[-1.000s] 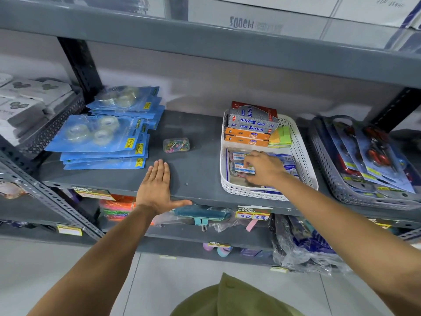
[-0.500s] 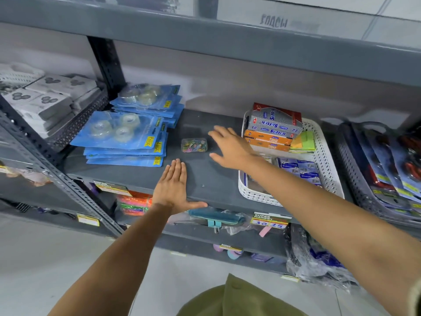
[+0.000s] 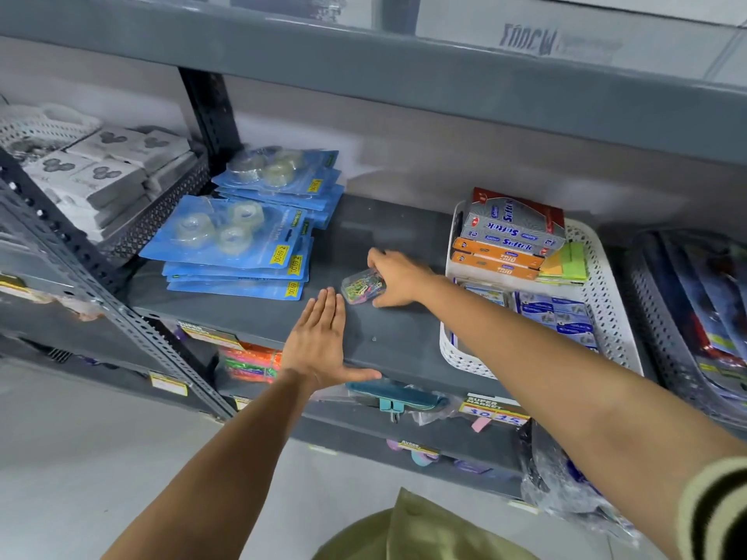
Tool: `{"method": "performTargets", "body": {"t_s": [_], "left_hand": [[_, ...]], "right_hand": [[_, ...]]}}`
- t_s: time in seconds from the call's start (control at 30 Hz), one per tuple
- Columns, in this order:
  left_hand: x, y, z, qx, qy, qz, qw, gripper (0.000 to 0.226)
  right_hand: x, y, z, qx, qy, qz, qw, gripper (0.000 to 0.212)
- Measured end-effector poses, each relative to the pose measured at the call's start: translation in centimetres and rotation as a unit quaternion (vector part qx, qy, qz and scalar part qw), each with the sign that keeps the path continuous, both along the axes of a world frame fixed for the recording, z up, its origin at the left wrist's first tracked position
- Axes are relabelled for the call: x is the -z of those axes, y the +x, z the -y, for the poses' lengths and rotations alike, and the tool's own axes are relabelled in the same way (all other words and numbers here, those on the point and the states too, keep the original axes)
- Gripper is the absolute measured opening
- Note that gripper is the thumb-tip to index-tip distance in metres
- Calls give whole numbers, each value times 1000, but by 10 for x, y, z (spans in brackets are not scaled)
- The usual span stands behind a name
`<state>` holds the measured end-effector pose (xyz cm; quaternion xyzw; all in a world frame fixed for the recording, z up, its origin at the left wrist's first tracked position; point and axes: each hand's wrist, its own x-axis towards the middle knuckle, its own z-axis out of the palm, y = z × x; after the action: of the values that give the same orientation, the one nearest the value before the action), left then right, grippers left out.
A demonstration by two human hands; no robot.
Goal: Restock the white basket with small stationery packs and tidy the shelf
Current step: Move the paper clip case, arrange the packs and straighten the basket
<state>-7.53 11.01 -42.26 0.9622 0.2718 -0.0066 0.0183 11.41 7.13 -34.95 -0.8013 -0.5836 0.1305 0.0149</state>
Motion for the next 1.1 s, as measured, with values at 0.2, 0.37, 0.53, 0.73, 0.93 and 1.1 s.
{"method": "performTargets", "body": {"t_s": [0.2, 0.37, 0.53, 0.73, 0.93, 1.1], "left_hand": [[-1, -1, 0, 1, 2, -3, 1000, 143], [-2, -1, 2, -4, 7, 10, 1000, 144], [-4, -1, 3, 4, 6, 31, 999, 139], [-2, -2, 5, 9, 2, 41, 999, 136], [-2, -2, 5, 6, 3, 26, 1000, 136], [-3, -2, 7, -8, 11, 3, 1000, 143]], "right_hand": [[1, 5, 16, 4, 34, -31, 999, 48], [-16, -8, 45, 0, 166, -115, 979, 43], [-35, -41, 84, -32, 249, -147, 957, 45], [-37, -58, 114, -46, 307, -143, 940, 45], [-39, -54, 119, -55, 340, -134, 929, 46], [-43, -50, 126, 15, 273, -279, 921, 37]]}}
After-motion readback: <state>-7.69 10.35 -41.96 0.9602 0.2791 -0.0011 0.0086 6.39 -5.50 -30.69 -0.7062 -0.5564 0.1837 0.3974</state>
